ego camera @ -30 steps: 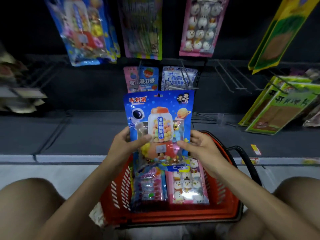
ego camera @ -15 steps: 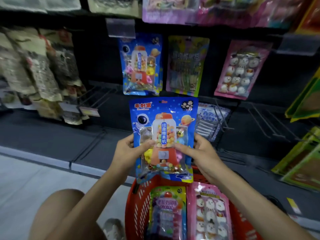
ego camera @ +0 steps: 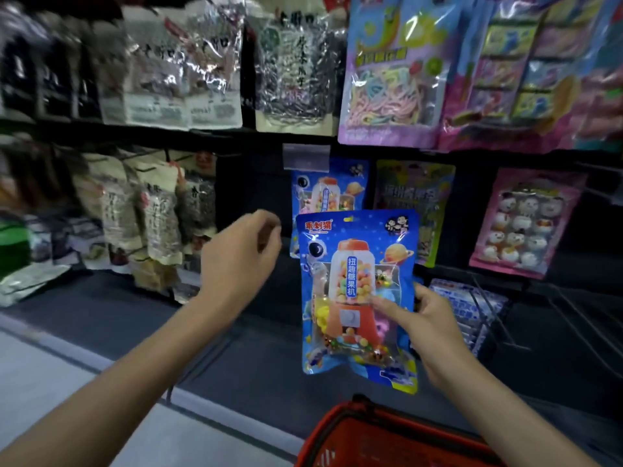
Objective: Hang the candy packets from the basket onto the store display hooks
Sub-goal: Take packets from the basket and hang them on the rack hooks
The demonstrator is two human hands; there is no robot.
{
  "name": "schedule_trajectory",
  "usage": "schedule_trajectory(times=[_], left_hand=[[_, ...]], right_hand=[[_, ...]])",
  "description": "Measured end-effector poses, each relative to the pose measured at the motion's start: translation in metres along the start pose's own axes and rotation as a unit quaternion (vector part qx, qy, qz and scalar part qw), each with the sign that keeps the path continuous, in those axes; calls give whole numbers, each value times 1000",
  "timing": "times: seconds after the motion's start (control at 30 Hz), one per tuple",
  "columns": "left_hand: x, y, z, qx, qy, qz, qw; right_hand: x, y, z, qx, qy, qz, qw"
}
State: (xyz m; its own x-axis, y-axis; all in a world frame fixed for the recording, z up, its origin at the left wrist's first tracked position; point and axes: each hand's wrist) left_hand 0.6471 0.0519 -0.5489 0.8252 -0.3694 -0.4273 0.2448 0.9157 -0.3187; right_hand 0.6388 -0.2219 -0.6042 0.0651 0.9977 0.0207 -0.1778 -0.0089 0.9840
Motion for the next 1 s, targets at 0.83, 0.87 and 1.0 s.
schedule_trajectory(times=[0.83,0.87,1.0], left_hand=[[17,6,148,150,-25,-27,988],[17,6,149,138,-18,-32,990],[18,3,151,96,10,-58,994]], right_hand=[[73,19,76,-54,16,15,998],[75,20,78,-58,16,18,998],[79,21,90,-59,14,35,998]])
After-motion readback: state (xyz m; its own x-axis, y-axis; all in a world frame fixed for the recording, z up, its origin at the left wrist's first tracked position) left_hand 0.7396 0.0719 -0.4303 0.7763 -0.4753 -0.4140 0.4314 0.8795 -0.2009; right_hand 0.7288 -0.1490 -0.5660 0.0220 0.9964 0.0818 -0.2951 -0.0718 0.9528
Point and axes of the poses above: each hand's wrist, its own z-axis towards the middle knuckle, its own x-axis out of the palm, y = z × x, and after that the axes turned 5 degrees about -y, right-handed
